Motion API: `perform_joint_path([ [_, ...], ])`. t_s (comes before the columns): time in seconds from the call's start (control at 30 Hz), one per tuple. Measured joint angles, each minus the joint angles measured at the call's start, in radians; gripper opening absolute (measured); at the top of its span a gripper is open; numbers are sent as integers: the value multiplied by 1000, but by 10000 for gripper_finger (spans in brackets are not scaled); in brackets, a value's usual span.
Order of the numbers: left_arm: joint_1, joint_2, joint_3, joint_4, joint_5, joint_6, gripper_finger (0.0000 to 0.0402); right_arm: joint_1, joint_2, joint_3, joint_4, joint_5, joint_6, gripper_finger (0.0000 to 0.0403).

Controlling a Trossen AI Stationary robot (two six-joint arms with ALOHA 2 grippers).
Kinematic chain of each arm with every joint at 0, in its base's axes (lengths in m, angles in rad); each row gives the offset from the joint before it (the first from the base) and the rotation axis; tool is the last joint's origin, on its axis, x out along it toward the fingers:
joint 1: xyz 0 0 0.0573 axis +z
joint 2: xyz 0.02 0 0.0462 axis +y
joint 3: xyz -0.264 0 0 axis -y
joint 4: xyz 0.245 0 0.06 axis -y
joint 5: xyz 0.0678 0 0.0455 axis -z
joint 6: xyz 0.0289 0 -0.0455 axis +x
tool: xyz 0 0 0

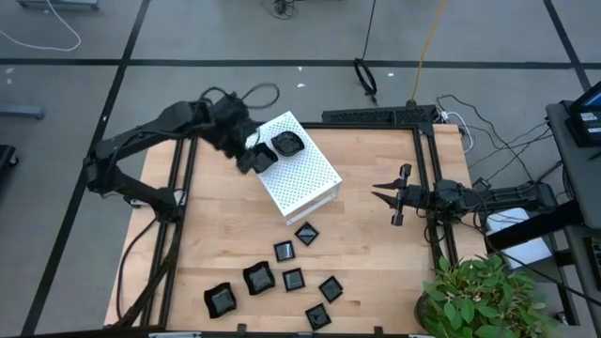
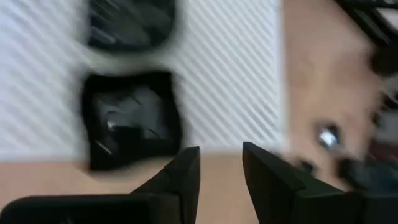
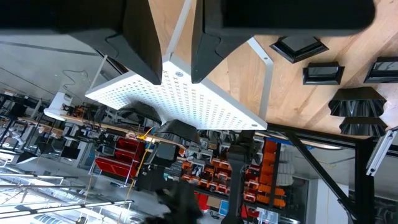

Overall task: Pick & Place Mini shaped plates
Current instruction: Stack the distorted square plate on top of the stacked distorted square plates on the shelf

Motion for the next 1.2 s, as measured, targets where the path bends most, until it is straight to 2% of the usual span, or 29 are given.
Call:
perform_joint_path([
  [0.07, -85, -37, -1, -39, 14, -45, 118, 0, 0, 0, 0, 0, 0, 73],
  [0.17, -259, -92, -29, -37, -74, -176, 118, 0, 0, 0, 0, 0, 0, 73],
  [0.3, -521, -110, -89, -20, -251, -442, 118, 0, 0, 0, 1, 0, 0, 73],
  [0.43, -756, -106, -178, 16, -349, -773, 118, 0, 0, 0, -2, 0, 0, 73],
  [0.6, -990, -61, -300, 114, -368, -1212, 118, 0, 0, 0, 0, 0, 0, 73],
  [0.77, -1156, 2, -374, 206, -367, -1520, 118, 0, 0, 0, 0, 0, 0, 73],
  [0.83, -1208, 33, -388, 230, -369, -1548, 118, 0, 0, 0, 0, 0, 0, 73],
  [1.0, -1302, 131, -391, 249, -372, -1471, 118, 0, 0, 0, 0, 0, 0, 73],
  [1.2, -1350, 232, -391, 269, -374, -1468, 118, 0, 0, 0, 0, 0, 0, 73],
])
